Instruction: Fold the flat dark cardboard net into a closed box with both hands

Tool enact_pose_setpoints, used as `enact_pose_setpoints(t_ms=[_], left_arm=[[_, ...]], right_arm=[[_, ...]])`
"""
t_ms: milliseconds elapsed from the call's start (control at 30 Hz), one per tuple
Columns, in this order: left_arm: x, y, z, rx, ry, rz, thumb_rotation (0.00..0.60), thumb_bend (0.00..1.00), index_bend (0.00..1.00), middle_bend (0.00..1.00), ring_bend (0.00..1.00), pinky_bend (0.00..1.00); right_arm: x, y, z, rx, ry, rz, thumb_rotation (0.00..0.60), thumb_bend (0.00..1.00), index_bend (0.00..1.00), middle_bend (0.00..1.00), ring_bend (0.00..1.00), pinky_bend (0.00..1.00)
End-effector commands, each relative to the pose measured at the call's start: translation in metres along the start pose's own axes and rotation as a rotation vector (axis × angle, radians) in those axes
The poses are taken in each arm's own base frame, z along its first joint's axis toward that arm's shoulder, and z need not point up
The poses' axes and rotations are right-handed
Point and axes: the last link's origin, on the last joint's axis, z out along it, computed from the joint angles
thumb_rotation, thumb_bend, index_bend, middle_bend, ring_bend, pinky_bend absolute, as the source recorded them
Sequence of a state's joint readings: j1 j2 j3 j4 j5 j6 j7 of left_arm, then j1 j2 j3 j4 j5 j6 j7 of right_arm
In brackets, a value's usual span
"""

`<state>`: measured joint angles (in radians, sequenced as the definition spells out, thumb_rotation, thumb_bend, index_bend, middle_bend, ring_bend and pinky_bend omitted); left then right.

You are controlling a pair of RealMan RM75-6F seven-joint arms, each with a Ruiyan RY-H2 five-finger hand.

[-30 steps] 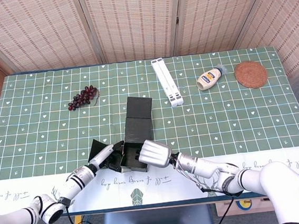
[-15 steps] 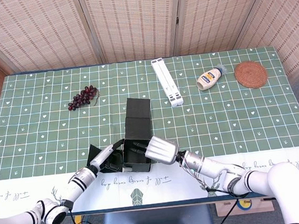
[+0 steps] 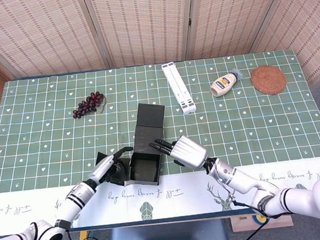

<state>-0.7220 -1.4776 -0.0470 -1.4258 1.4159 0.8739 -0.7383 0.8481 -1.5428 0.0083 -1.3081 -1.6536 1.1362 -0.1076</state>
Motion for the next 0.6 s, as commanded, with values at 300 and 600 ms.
enact_pose_setpoints(t_ms=[300, 600], left_arm=[[0.019, 0.011, -0.027, -0.027, 0.081, 0.036, 0.600, 0.11, 0.10, 0.12, 0.53, 0.90], [0.025, 0.014, -0.041, -0.032, 0.114, 0.028, 0.600, 0.11, 0.10, 0.12, 0.53, 0.90]], right_arm=[[-0.019, 0.011, -0.018, -0.119, -0.196, 0.148, 0.600, 0.34, 0.03, 0.28, 0.73, 1.00], [-0.028, 0.005, 0.027, -0.110, -0.265, 0.189, 0.600, 0.36, 0.03, 0.25, 0.73, 1.00]])
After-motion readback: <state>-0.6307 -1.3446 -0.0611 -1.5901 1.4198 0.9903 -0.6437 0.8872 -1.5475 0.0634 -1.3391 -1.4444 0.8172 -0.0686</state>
